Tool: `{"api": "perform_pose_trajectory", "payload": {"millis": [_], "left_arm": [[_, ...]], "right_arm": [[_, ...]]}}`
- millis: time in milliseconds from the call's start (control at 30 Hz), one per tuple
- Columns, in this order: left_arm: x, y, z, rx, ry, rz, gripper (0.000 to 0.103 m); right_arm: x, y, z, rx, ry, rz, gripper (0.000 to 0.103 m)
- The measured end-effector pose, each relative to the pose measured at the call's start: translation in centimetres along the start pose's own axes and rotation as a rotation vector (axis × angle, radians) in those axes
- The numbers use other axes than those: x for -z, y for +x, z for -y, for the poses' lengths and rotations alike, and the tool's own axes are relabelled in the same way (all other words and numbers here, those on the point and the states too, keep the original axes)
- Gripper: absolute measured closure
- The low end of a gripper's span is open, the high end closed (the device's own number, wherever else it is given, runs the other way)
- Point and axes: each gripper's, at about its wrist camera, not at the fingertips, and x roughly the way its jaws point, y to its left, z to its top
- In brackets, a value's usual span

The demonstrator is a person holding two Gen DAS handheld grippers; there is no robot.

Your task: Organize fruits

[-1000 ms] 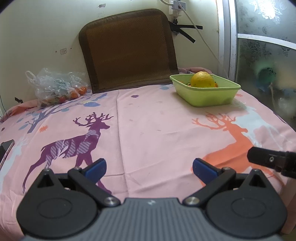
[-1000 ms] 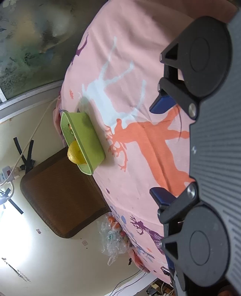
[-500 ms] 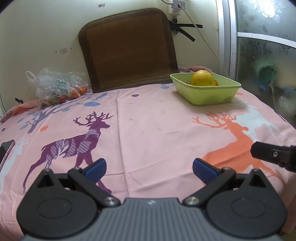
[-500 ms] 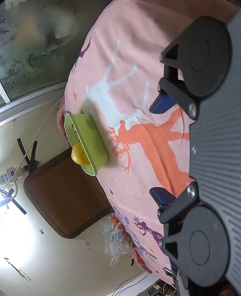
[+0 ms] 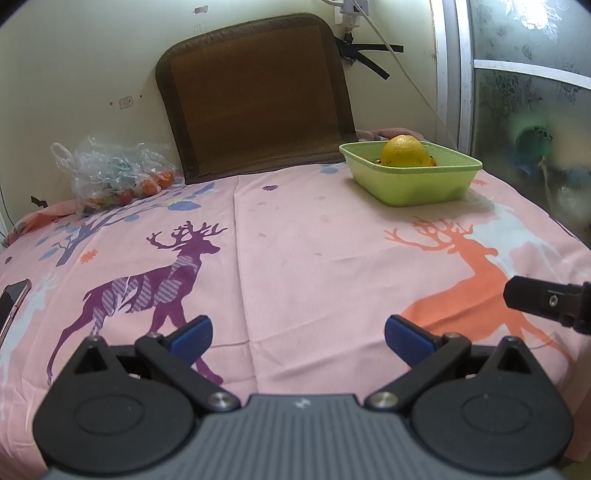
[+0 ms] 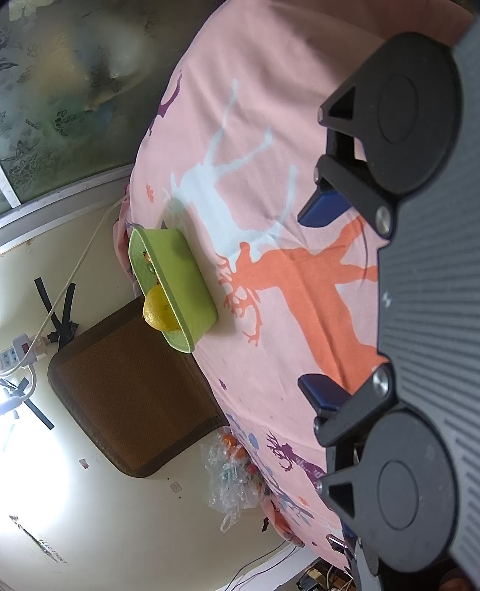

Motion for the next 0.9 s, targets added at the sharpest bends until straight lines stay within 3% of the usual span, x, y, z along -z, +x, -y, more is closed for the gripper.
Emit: {"api": "perform_pose_trajectory", "payload": {"millis": [900], "left_arm": [[-0.05, 0.19, 0.01, -0.048, 0.018, 0.000, 0.000]], "right_arm": [[-0.07, -0.05, -0.03, 0.001, 0.000, 0.001, 0.015]]}}
